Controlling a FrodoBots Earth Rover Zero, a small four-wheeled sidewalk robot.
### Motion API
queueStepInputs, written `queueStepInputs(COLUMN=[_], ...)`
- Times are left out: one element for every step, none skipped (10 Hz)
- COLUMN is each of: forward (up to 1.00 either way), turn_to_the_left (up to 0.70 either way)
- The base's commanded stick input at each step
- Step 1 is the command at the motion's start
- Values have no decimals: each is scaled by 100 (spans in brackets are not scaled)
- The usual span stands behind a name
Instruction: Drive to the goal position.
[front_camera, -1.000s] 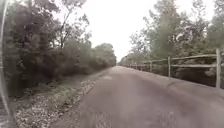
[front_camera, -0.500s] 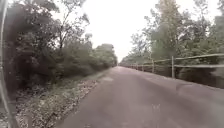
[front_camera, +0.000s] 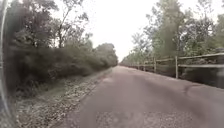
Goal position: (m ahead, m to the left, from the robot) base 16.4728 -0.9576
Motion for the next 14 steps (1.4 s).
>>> queueStepInputs(forward=[70,70,70,70,70,70,70,70,70,70,70,70,70,70], turn_to_the_left=[2,2,2,2,2,2,2,1,1,0,-3,-26,-17,-9])
